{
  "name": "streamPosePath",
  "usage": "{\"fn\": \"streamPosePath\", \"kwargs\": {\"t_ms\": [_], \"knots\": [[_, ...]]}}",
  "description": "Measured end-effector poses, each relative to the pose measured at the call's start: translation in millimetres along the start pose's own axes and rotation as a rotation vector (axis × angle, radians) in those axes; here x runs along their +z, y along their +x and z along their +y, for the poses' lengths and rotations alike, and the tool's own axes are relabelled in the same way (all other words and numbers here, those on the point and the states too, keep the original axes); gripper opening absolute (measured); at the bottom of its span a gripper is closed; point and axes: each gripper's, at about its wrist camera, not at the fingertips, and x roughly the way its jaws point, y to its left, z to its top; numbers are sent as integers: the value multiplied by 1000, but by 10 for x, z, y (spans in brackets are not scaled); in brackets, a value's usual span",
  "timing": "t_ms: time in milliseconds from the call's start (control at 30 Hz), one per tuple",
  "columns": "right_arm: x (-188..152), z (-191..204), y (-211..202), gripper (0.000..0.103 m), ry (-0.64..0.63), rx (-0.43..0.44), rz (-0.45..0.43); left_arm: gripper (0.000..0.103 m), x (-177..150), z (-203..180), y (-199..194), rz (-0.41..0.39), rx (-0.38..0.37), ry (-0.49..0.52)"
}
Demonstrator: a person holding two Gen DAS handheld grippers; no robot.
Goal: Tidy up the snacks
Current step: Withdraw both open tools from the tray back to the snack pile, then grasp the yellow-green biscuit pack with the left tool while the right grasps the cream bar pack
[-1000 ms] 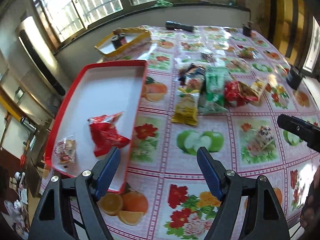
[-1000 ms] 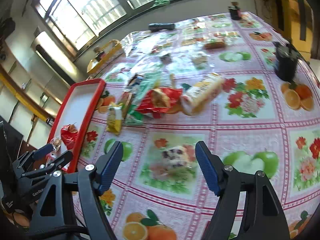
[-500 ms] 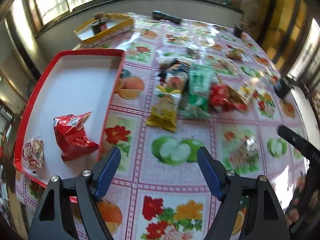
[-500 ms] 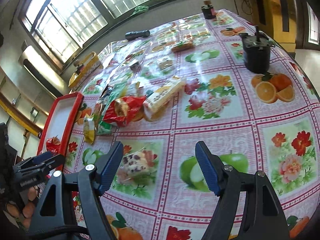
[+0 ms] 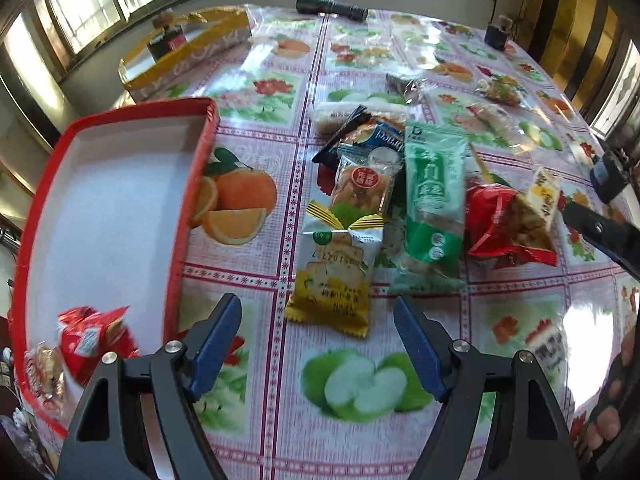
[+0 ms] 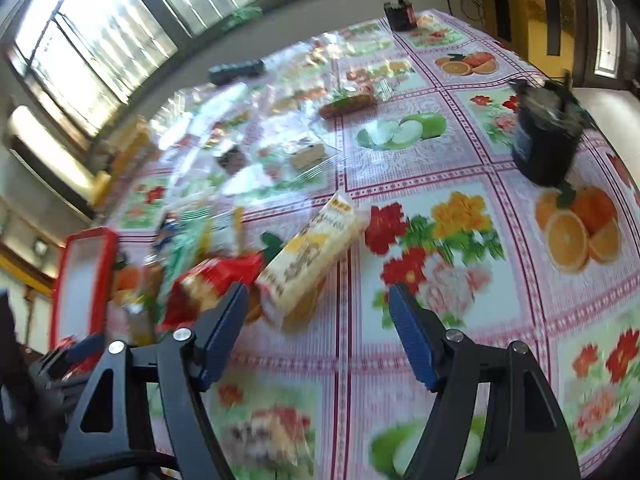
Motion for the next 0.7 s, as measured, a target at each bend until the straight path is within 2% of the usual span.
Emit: {"fn": "streamPosePath", "kwargs": {"t_ms": [167,267,367,433,467,500,567,700], "knots": [[172,150,345,73,-19,-117,38,78,74,73,171,25,-32,3],[194,280,434,73,-80,-193,27,78,97,83,259,38,-59,11],[153,351,456,60,-151,-227,-3,77,94,41,277,18,-49,31],[142,334,434,34,-166,-215,-12,66,112,11,284,9,-58,39],[139,319,417,35,-172,-210,-11,49,109,5,266,0,-68,42],[132,306,400,35,-179,-205,-12,43,112,2,257,0,-79,41],[103,241,335,35,-170,-169,-19,40,119,17,236,1,-105,35],[84,154,169,35,-126,-98,-51,39,97,39,92,-24,-110,29]]}}
